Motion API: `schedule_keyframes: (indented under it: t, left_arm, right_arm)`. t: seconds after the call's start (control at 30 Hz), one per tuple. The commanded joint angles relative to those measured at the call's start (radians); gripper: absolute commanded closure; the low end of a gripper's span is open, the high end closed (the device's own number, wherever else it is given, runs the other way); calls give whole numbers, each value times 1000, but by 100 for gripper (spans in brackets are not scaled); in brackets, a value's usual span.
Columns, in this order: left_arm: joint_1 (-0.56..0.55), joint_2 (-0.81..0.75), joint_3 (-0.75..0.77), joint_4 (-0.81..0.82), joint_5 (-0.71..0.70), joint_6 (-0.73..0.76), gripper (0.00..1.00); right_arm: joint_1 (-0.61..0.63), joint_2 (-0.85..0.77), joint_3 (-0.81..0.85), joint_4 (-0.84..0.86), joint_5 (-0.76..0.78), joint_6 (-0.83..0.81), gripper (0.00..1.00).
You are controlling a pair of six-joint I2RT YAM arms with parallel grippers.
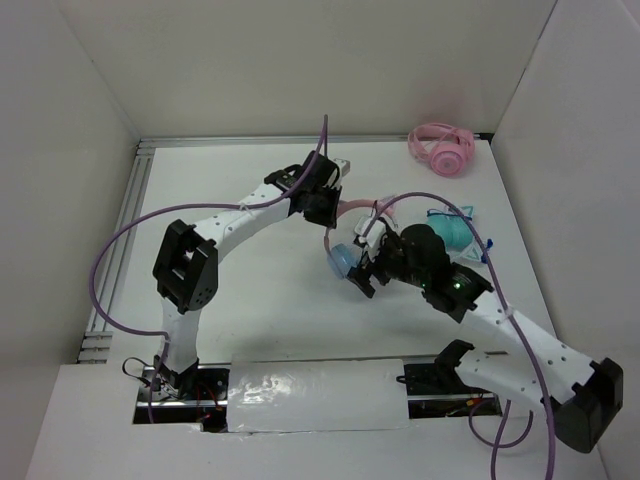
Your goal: Wrap the headphones
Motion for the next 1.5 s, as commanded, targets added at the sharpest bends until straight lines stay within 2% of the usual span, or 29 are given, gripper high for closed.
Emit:
schedule_keyframes:
  t: [0.0, 0.03, 0.07, 0.1, 0.13, 0.17, 0.23, 0.3, 0.33, 0.43, 0.53, 0.7, 0.9, 1.03, 1.27, 1.4, 1.47]
  left_arm:
    - [-11, -39, 45, 66, 49, -16, 100]
    - [-16, -31, 52, 63, 44, -16, 100]
    - [-21, -31, 52, 63, 44, -16, 100]
    - [-25, -30, 51, 64, 41, -16, 100]
    - [-31, -28, 49, 69, 40, -14, 100]
    - [-42, -22, 49, 70, 43, -16, 100]
    - [-60, -13, 60, 75, 60, -8, 100]
    - [-88, 10, 81, 73, 61, -5, 100]
    - [-97, 16, 91, 70, 60, -3, 100]
    - [-161, 55, 117, 86, 81, 27, 100]
    - [-221, 119, 173, 93, 96, 73, 100]
    - [-301, 223, 295, 81, 167, 150, 100]
    - [-393, 389, 474, 60, 205, 230, 100]
    - [-421, 455, 568, 73, 231, 253, 100]
    - [-433, 521, 617, 118, 242, 254, 100]
    - [-439, 529, 605, 122, 219, 256, 70]
    - [-439, 526, 602, 127, 221, 253, 63]
  right_arm:
    - [9, -122, -3, 96, 65, 98, 0]
    - [5, -184, 6, 109, 114, 180, 0]
    - [5, -185, 6, 109, 114, 181, 0]
    - [8, -202, 12, 112, 189, 212, 0]
    - [8, -234, 29, 128, 258, 317, 0]
    - [8, -245, 45, 128, 406, 360, 0]
    - [5, -249, 124, 49, 572, 556, 0]
    - [5, -236, 221, -89, 762, 655, 0]
    - [5, -222, 244, -136, 816, 751, 0]
    - [5, -222, 284, -271, 985, 908, 0]
    - [5, -263, 284, -332, 1021, 965, 0]
    - [3, -361, 263, -329, 980, 967, 0]
    - [2, -406, 266, -357, 978, 977, 0]
    - [-2, -392, 264, -369, 960, 971, 0]
    - [-3, -386, 261, -377, 940, 970, 0]
    - [-3, -393, 258, -377, 946, 971, 0]
    - [-3, -395, 256, -378, 950, 974, 0]
